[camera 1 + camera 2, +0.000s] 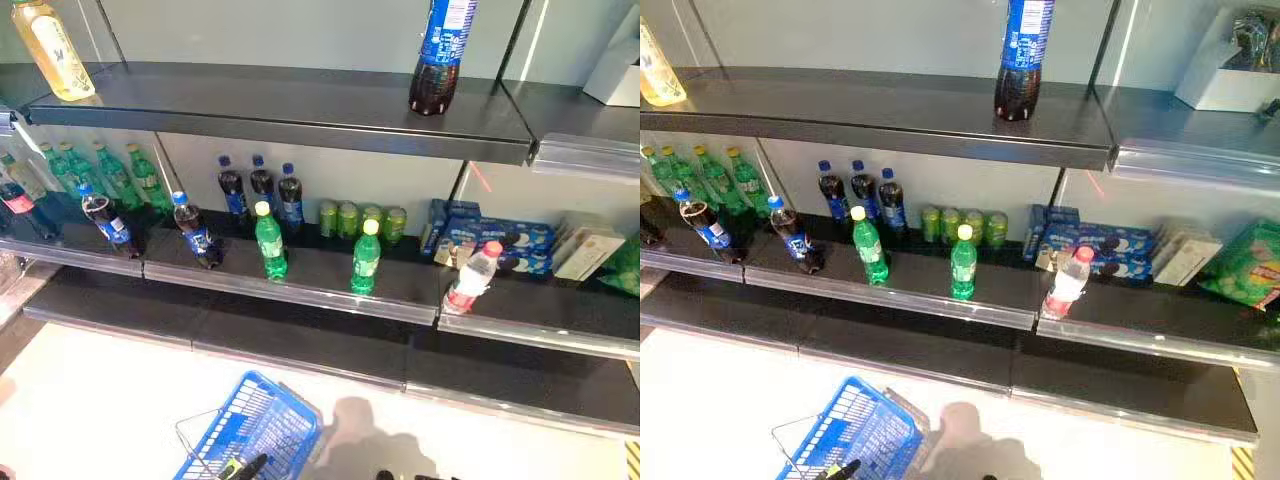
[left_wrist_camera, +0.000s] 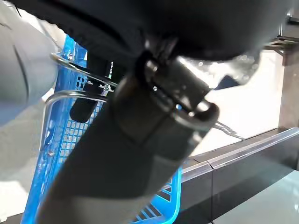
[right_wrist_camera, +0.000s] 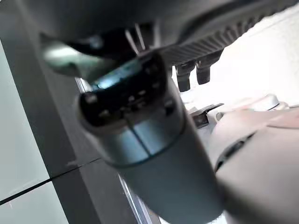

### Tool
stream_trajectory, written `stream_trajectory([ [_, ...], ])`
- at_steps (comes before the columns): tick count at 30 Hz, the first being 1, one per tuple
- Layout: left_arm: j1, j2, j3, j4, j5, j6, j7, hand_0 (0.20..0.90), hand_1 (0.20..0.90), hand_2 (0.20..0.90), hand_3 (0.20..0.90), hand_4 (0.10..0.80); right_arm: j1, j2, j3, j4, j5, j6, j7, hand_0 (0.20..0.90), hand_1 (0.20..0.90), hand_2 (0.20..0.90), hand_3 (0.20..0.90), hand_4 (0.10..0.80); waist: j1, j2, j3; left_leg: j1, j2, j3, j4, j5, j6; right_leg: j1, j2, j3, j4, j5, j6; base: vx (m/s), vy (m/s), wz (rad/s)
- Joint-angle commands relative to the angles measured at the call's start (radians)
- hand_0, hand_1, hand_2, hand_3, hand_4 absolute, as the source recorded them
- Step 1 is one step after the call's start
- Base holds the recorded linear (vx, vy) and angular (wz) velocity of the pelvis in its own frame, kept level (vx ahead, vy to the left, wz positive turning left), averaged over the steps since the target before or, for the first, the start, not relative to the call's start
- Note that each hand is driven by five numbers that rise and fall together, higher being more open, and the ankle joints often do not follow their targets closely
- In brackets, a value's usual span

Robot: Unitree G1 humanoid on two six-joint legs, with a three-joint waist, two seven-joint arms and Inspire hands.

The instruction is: Pick up the drink and place into the basket.

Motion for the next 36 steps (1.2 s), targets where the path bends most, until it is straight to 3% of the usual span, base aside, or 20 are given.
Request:
stream_trajectory([
  [1, -0.056, 0.074, 0.02, -0.021, 0.042, -0.083, -0.033, 0.3, 0.3, 0.3, 0.2, 0.1, -0.012, 0.033, 0.023, 0.076, -0.015, 0.0, -0.011, 0.9, 0.9, 0.9, 0.9, 0.8, 0.0, -0.036, -0.005, -0.02, -0.009, 0.056, -0.003, 0.029, 0.016, 0.063, -0.068, 0.008, 0.005, -0.045, 0.063, 0.0, 0.0, 0.0],
  [11, -0.057, 0.074, 0.016, -0.037, 0.025, -0.09, -0.041, 0.3, 0.3, 0.3, 0.2, 0.1, -0.011, 0.026, 0.039, 0.054, -0.053, -0.025, 0.009, 0.9, 0.9, 0.9, 0.9, 0.8, 0.004, -0.041, -0.005, -0.02, -0.005, 0.057, -0.003, 0.033, 0.016, 0.07, -0.063, 0.009, 0.005, -0.05, 0.059, 0.0, 0.0, 0.0],
  [22, -0.055, 0.086, 0.025, -0.076, 0.042, -0.065, -0.018, 0.3, 0.3, 0.3, 0.2, 0.1, 0.006, 0.008, 0.116, -0.079, -0.182, -0.181, -0.011, 0.9, 0.9, 0.9, 0.9, 0.8, 0.001, -0.054, 0.002, -0.025, -0.006, 0.058, -0.003, 0.034, 0.018, 0.065, -0.068, 0.015, 0.005, -0.043, 0.068, 0.0, 0.0, 0.0],
  [24, -0.053, 0.093, 0.026, -0.096, 0.05, -0.055, -0.009, 0.3, 0.3, 0.3, 0.2, 0.1, 0.013, -0.008, 0.149, -0.187, -0.183, -0.164, -0.025, 0.9, 0.9, 0.9, 0.9, 0.8, 0.001, -0.061, 0.006, -0.027, -0.006, 0.056, -0.003, 0.034, 0.018, 0.064, -0.068, 0.015, 0.005, -0.041, 0.07, -0.012, -0.021, 0.0],
  [26, -0.04, 0.104, 0.031, -0.147, 0.066, -0.032, 0.013, 0.3, 0.3, 0.3, 0.2, 0.1, 0.033, -0.044, 0.181, -0.424, -0.178, -0.109, -0.055, 0.9, 0.9, 0.9, 0.9, 0.8, -0.004, -0.071, 0.01, -0.03, -0.004, 0.057, -0.003, 0.035, 0.019, 0.059, -0.068, 0.016, 0.005, -0.037, 0.073, -0.026, -0.047, -0.01],
  [27, -0.04, 0.104, 0.031, -0.147, 0.066, -0.032, 0.013, 0.3, 0.3, 0.3, 0.2, 0.1, 0.033, -0.044, 0.181, -0.424, -0.178, -0.109, -0.055, 0.9, 0.9, 0.9, 0.9, 0.8, -0.004, -0.071, 0.01, -0.03, -0.004, 0.057, -0.003, 0.035, 0.019, 0.059, -0.068, 0.016, 0.005, -0.037, 0.073, -0.037, -0.062, -0.01],
  [28, -0.013, 0.112, 0.041, -0.206, 0.074, -0.014, 0.034, 0.3, 0.3, 0.3, 0.2, 0.1, 0.069, -0.095, 0.191, -0.721, -0.187, -0.069, -0.096, 0.9, 0.9, 0.9, 0.9, 0.8, -0.015, -0.083, 0.013, -0.033, -0.003, 0.06, -0.003, 0.036, 0.019, 0.053, -0.067, 0.02, 0.005, -0.034, 0.076, -0.031, -0.044, -0.02],
  [30, -0.004, 0.113, 0.041, -0.221, 0.069, -0.012, 0.039, 0.3, 0.3, 0.3, 0.2, 0.1, 0.083, -0.113, 0.19, -0.793, -0.197, -0.088, -0.107, 0.9, 0.9, 0.9, 0.9, 0.8, -0.02, -0.084, 0.013, -0.033, -0.002, 0.062, -0.003, 0.036, 0.02, 0.051, -0.066, 0.022, 0.005, -0.033, 0.077, -0.024, -0.024, -0.03],
  [31, 0.016, 0.11, 0.046, -0.234, 0.055, -0.023, 0.037, 0.3, 0.3, 0.3, 0.2, 0.1, 0.108, -0.161, 0.165, -0.99, -0.237, -0.098, -0.135, 0.9, 0.9, 0.9, 0.9, 0.8, -0.035, -0.086, 0.011, -0.033, 0.0, 0.07, -0.003, 0.033, 0.02, 0.046, -0.066, 0.029, 0.005, -0.033, 0.079, 0.0, 0.0, 0.0],
  [36, 0.054, 0.083, 0.062, -0.241, 0.047, -0.045, 0.03, 0.3, 0.3, 0.3, 0.2, 0.1, 0.142, -0.222, 0.061, -1.215, -0.347, -0.257, -0.242, 0.9, 0.9, 0.9, 0.9, 0.8, -0.058, -0.081, -0.002, -0.027, 0.002, 0.09, -0.003, 0.022, 0.022, 0.039, -0.068, 0.04, 0.005, -0.037, 0.088, 0.012, 0.021, -0.04],
])
